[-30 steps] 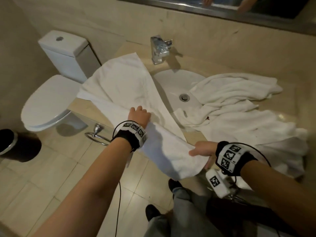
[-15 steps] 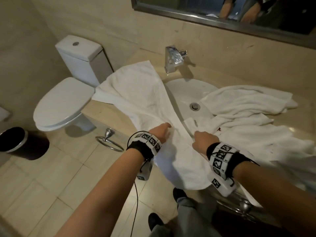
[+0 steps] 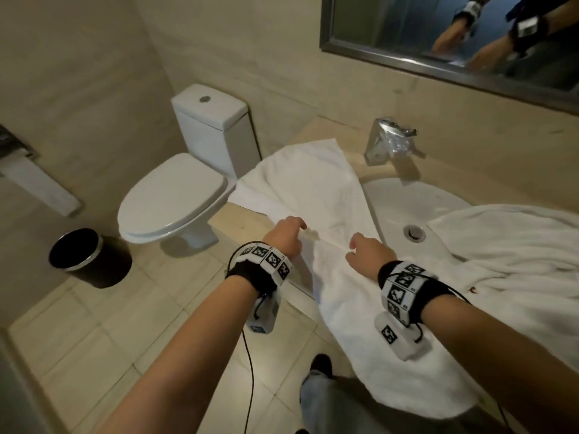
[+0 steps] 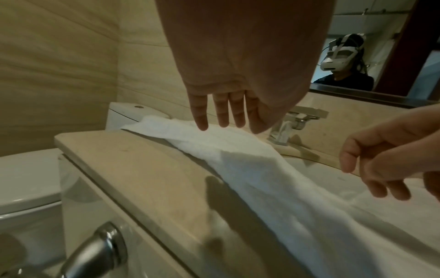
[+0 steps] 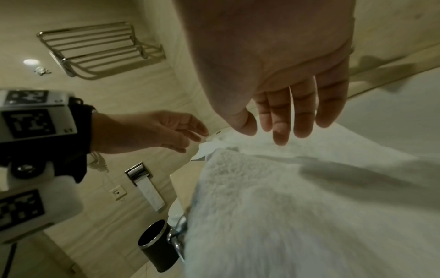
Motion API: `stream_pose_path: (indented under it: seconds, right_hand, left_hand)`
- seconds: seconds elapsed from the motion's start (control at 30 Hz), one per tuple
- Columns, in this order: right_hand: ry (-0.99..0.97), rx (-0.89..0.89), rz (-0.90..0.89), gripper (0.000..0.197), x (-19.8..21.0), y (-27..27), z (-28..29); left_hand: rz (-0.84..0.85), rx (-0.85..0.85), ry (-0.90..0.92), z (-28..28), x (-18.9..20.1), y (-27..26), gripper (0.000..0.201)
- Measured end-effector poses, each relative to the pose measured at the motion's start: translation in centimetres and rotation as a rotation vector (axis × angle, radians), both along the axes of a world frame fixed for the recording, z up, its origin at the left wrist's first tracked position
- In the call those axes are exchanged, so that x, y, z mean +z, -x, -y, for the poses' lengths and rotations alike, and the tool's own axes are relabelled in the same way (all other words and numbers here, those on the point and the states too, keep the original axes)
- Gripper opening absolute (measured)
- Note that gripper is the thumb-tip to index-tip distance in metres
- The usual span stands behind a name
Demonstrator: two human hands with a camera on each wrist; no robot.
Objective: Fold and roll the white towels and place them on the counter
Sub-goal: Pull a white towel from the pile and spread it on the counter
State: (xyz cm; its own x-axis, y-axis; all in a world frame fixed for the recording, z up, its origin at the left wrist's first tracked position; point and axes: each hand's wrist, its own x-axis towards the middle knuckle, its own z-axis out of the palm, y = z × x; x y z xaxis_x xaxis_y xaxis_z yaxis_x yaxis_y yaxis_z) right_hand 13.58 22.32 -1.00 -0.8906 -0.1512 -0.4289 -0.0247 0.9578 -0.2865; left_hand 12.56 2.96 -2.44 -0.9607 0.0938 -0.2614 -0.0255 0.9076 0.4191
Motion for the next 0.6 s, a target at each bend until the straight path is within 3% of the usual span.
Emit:
stream_pose_path:
  seconds: [0.13,0.33,0.5,0.6]
  right_hand:
    - [0.037,0.056,-0.049,0.030,-0.5,3.9,2.8]
    - [0.162,0.148,-0.023,0.042,-1.8,8.9,6.1]
    - [0.154,0.481,-0.107,0.049,-2.3,10.5,8.2]
    - [0.060,0.653,-0.141,0.047,-2.8,11.3,9.7]
  left_hand:
    - [-0.034,0.126,0.050,3.0,-0.4,3.3,0.040]
    - [0.053,0.368,0.052,7.6,-1.5,7.4,0.034]
    - [0.040,0.707,-0.181,11.4,-2.3,10.6,0.027]
    - [0.106,0.743,-0.152,13.7,-2.3,12.6,0.030]
